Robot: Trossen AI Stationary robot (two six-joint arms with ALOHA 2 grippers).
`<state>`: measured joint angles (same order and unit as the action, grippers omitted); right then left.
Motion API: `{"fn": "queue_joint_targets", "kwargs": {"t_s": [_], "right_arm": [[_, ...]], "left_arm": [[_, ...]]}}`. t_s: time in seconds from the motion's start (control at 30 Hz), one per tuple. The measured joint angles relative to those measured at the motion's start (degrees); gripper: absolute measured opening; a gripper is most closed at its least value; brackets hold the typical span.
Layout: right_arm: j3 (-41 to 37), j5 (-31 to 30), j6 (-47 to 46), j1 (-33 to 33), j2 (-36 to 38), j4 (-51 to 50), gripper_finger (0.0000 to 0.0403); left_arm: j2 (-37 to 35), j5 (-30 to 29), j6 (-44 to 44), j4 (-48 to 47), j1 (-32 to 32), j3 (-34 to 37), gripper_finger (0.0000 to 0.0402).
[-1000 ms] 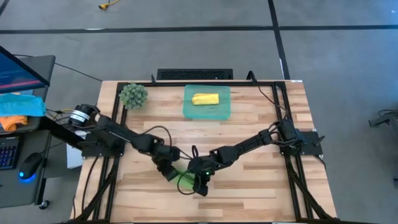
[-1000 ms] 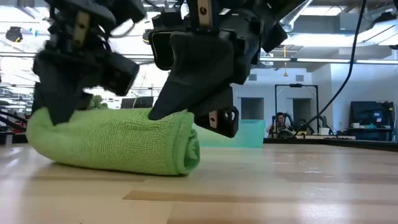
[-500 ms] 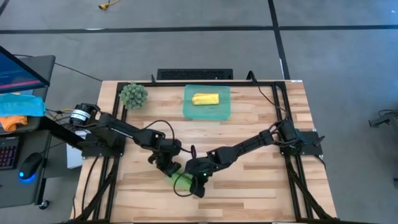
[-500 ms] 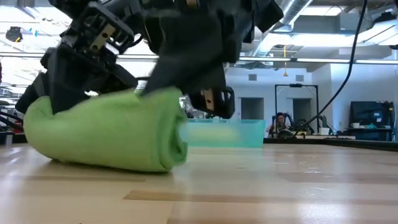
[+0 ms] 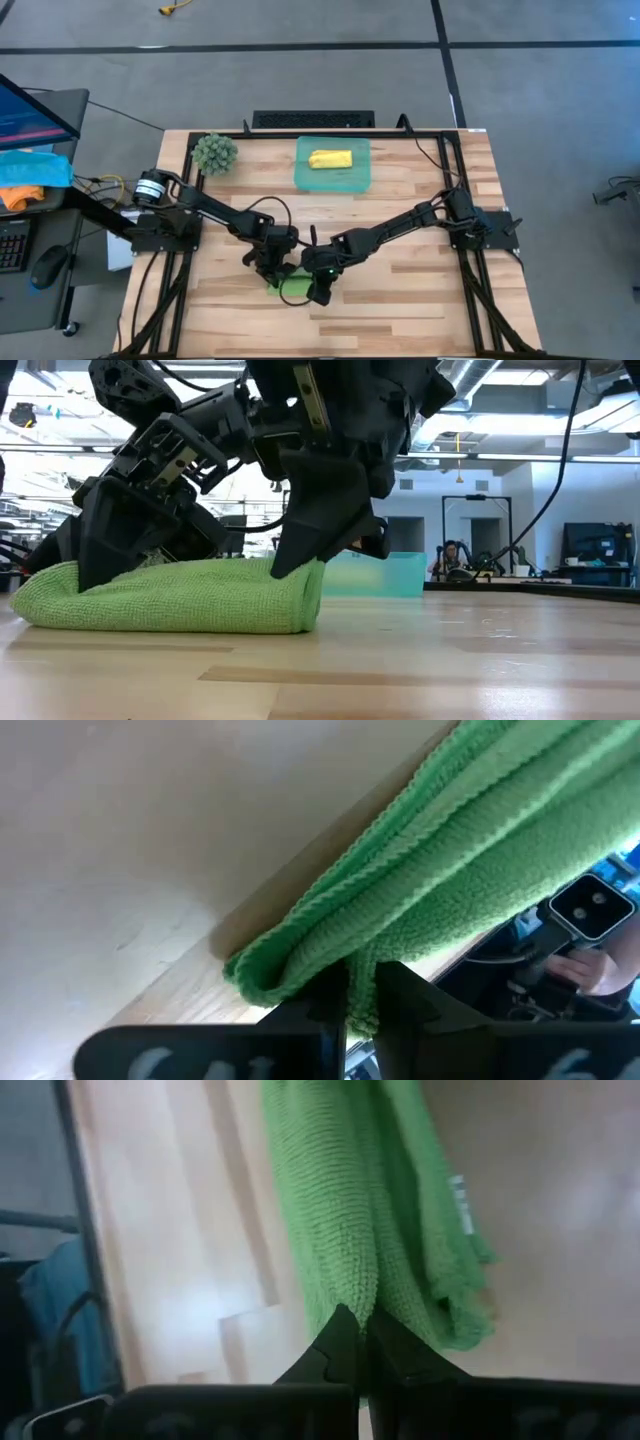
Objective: Roll microfiber towels into tight, uniform cylinder then place into a basket
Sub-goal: Roll the green microfiber cloth
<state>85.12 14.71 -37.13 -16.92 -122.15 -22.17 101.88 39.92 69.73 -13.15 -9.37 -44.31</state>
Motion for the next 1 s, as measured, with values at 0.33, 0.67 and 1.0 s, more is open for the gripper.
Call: {"fn": "queue_joint_targets", "kwargs": {"t_s": [0.33, 0.67, 1.0], "right_arm": [[0.1, -7.8, -0.1, 1.7, -1.9, 0.5, 0.0017], [0.3, -13.9, -4.9, 1.3, -3.3, -0.4, 0.0017], [0.1, -14.7, -5.3, 1.1, -3.4, 0.1, 0.0023]], "left_arm": [[0.0, -0.2, -3.2, -0.3, -0.1, 0.0, 0.0016], [0.1, 0.2, -6.9, 0.9, -0.2, 0.1, 0.0018], [0.1, -0.5, -10.7, 2.4, -0.5, 0.2, 0.0090]]}}
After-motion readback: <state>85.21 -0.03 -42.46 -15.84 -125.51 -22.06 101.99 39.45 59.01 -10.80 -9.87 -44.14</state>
